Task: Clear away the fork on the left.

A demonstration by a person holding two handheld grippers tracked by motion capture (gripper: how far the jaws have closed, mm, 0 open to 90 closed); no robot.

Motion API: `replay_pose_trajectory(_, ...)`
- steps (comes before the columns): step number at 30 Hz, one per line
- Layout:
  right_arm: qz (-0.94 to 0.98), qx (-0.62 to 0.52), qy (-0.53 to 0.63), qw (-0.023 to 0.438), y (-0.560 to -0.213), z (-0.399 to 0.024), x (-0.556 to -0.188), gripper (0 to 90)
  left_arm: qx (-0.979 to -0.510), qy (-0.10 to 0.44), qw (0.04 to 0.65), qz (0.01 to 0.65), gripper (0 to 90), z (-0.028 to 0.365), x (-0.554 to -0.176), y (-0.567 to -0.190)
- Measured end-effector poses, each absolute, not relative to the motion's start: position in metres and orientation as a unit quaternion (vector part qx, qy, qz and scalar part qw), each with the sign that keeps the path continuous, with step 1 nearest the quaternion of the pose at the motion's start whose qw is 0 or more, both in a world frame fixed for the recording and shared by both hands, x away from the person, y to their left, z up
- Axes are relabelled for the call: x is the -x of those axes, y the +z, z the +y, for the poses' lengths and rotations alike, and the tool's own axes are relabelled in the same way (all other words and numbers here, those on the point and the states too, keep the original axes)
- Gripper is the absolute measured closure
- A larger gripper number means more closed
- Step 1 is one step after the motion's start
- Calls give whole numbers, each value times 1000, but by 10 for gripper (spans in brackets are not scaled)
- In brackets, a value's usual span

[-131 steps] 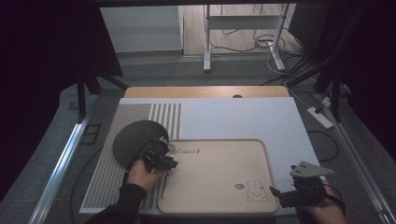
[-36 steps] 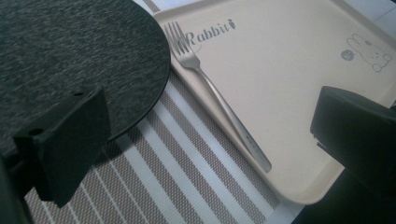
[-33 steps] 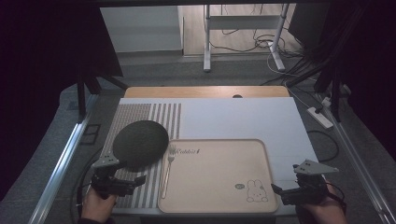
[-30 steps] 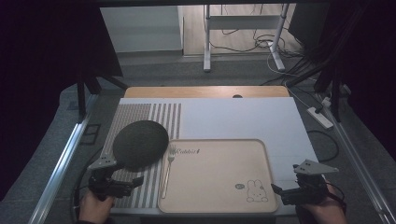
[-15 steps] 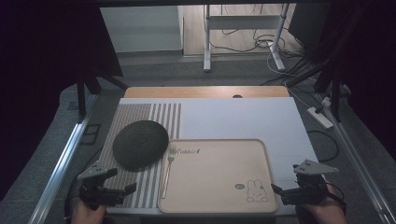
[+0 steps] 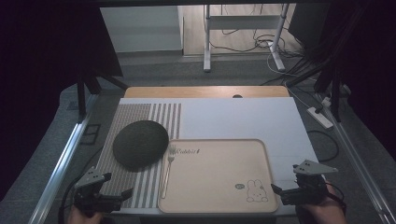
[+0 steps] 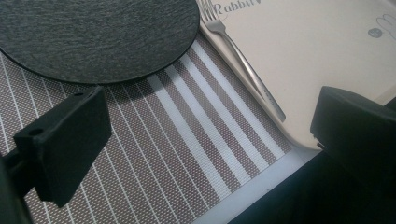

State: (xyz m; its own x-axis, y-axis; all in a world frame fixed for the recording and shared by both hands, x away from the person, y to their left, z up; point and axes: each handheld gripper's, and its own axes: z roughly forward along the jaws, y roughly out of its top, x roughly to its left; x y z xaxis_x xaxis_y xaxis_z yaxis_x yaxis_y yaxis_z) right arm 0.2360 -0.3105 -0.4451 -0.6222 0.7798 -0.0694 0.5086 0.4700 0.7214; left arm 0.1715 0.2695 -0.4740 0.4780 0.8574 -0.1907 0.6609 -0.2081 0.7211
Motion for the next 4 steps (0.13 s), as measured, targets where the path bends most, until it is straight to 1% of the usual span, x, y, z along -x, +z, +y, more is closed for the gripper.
replay_pose_trajectory(4, 836, -386, 336, 200, -445, -310, -236, 0, -767, 122, 389, 496, 0, 269, -173, -474)
